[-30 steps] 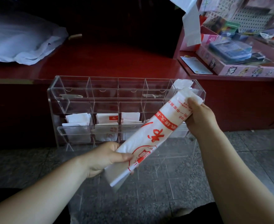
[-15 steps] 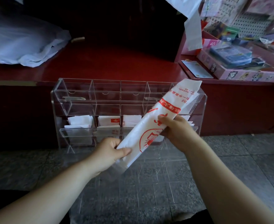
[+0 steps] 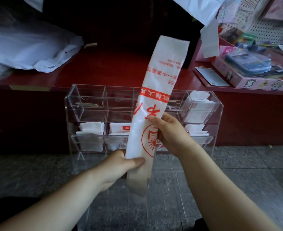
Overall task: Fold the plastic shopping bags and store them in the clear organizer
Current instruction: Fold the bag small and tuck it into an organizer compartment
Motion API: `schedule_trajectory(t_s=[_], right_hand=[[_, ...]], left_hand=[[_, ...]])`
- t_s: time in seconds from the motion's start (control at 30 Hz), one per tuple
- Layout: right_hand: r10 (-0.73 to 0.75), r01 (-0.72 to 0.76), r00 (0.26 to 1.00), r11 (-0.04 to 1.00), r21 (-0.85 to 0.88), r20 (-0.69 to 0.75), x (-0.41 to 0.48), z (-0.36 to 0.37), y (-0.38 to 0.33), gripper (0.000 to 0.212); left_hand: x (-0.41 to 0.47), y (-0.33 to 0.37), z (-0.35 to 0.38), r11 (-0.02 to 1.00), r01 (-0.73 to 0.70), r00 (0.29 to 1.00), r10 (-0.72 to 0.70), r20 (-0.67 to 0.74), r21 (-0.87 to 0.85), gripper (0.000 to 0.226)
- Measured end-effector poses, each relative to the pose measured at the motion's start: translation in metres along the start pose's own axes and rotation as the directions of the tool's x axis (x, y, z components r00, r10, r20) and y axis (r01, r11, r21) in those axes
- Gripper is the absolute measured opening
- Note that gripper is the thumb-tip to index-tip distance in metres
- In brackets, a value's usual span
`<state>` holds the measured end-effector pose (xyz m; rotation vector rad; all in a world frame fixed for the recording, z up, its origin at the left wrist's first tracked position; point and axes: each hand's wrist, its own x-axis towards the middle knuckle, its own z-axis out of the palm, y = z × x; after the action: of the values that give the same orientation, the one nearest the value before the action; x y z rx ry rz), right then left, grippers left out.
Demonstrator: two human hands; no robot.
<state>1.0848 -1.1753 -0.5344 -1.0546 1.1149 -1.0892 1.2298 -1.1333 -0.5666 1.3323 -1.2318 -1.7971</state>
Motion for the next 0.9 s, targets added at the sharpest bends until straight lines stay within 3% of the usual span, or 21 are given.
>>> schedule_trajectory(t_s=[0.13,0.3,0.4,0.47,0.5,0.63,0.77,0.9], right_hand=[[0.174,-0.176,0.984,0.983,-0.049,-0.045,0.006,0.006,0.020,0.008],[0.032,-0.070,0.989,0.959,-0.274,-0.141,-0.014,-0.003,0.034,0.008],[0.162,-0.153,0.986,0.971,-0.186,0.036,-0.040,-0.002,0.048,0.008],[0.257,-0.216,0.947,0.953,-0.212,0.191,-0.053,0.002,0.059,0.039],[0.293,-0.241,0.927,0.944,-0.224,0.234,-0.057,0.005,0.063,0.043],[0.359,-0.292,0.904,0.916,-0.276,0.233,-0.067,0.013,0.070,0.009],[0.400,-0.335,0.888,0.901,-0.277,0.227,-0.073,0.010,0.062,0.012],[0.370,-0.285,0.888,0.909,-0.306,0.274,-0.076,0.006,0.045,0.011]], left_hand=[[0.007,0.001,-0.011,0.985,0.077,0.994,-0.087,-0.061,-0.153,0.014],[0.014,0.005,-0.020,0.956,0.118,0.991,-0.130,-0.028,-0.267,0.013],[0.019,0.006,-0.022,0.948,0.079,0.994,-0.097,-0.043,-0.307,0.015],[0.021,0.008,-0.021,0.947,0.056,0.995,-0.078,-0.056,-0.317,0.014],[0.022,0.009,-0.020,0.947,0.049,0.996,-0.071,-0.058,-0.317,0.014],[0.022,0.012,-0.015,0.940,0.035,0.998,-0.047,-0.028,-0.340,0.018],[0.023,0.011,-0.016,0.938,0.045,0.997,-0.062,-0.038,-0.343,0.026],[0.022,0.007,-0.014,0.958,0.051,0.997,-0.065,-0.038,-0.284,0.021]])
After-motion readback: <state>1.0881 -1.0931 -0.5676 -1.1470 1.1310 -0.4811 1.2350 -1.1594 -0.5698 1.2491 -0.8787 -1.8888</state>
